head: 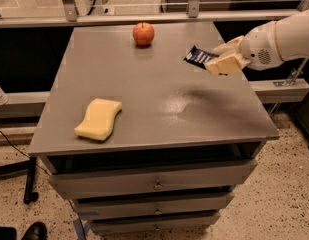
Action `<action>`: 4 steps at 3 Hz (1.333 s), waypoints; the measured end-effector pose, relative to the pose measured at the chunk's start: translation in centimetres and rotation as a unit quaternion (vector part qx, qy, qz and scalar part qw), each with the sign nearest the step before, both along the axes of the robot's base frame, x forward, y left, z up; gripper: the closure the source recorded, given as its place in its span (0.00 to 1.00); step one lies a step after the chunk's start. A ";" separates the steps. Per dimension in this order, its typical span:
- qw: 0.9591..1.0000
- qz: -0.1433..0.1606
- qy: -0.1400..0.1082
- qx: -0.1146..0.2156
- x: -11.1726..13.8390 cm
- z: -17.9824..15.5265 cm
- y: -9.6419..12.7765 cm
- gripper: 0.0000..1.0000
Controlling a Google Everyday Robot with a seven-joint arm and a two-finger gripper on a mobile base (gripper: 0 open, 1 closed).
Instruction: Move rxbar blueberry near sponge
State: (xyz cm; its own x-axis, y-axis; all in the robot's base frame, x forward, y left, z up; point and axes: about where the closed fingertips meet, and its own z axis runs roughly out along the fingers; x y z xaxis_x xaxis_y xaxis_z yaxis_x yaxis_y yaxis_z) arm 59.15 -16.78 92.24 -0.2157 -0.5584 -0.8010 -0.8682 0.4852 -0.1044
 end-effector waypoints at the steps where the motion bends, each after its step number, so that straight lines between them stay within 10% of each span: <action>1: 1.000 0.000 0.000 0.000 0.0 0.0 0.0 1.00; 4: 0.993 0.113 -0.025 -0.038 1.4 -2.2 8.8 1.00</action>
Offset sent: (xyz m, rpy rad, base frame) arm 0.0030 0.0196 0.0021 -0.0309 -0.0310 0.0620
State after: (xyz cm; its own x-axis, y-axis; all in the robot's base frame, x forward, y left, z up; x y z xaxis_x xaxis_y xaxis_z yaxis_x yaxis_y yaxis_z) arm 60.60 -8.00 90.06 -0.0396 -0.6473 -0.7612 -0.9465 0.2684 -0.1790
